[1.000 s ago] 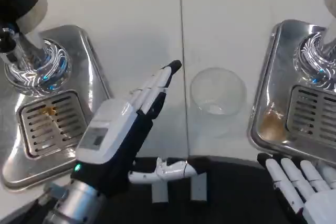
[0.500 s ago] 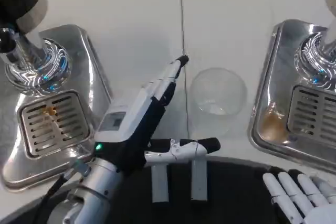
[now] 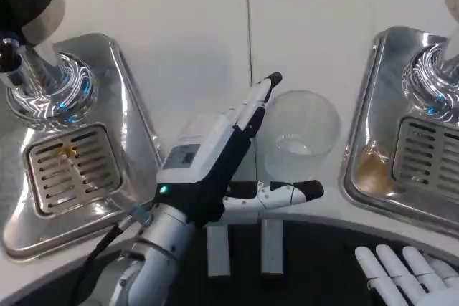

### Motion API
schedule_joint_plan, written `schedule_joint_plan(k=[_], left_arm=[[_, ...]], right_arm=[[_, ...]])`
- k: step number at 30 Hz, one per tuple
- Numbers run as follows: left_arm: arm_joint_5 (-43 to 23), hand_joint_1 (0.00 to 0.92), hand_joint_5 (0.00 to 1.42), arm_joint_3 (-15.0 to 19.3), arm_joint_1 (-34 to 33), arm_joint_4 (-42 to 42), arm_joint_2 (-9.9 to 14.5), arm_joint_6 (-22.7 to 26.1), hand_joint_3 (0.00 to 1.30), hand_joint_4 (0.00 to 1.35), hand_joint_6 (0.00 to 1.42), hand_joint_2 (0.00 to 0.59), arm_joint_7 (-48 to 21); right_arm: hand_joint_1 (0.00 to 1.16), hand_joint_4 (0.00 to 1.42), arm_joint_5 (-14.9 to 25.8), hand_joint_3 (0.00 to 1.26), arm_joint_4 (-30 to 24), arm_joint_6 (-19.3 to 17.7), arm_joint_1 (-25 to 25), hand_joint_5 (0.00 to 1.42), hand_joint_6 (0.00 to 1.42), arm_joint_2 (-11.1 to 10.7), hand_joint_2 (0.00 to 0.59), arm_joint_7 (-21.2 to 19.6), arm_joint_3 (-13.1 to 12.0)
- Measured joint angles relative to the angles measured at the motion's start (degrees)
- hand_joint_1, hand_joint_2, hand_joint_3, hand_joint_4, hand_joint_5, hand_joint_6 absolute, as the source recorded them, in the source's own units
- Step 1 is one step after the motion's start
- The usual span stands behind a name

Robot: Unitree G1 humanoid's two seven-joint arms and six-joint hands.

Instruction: Grasp the cup under the faucet to collect the drink, then remove the cup.

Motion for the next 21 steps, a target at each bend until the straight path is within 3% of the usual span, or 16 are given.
schedule_joint_plan(k=[6, 11, 21], left_arm=[[-0.29, 0.287, 0.22, -0.32, -0.68, 2.10, -2.18, 0.12, 0.00, 0.00, 0.32, 0.044, 2.39], [-1.06, 0.344, 0.31, -0.16, -2.13, 3.44, -3.58, 0.72, 0.00, 0.00, 0.47, 0.047, 5.75], [-0.66, 0.400, 0.34, -2.02, -2.61, 5.08, -2.09, -0.55, 0.00, 0.00, 0.51, 0.052, 9.29]], right_arm=[[0.33, 0.00, 1.15, 0.00, 0.00, -1.08, 0.10, 0.00, 0.07, 0.06, 0.367, 0.00, -0.87], [0.33, 0.00, 1.66, 0.00, 0.00, -1.62, 0.32, 0.00, 0.08, 0.11, 0.367, 0.00, -1.56], [0.34, 0.00, 1.66, 0.00, 0.00, -1.63, 0.97, 0.00, 0.09, 0.12, 0.361, 0.01, -1.45]])
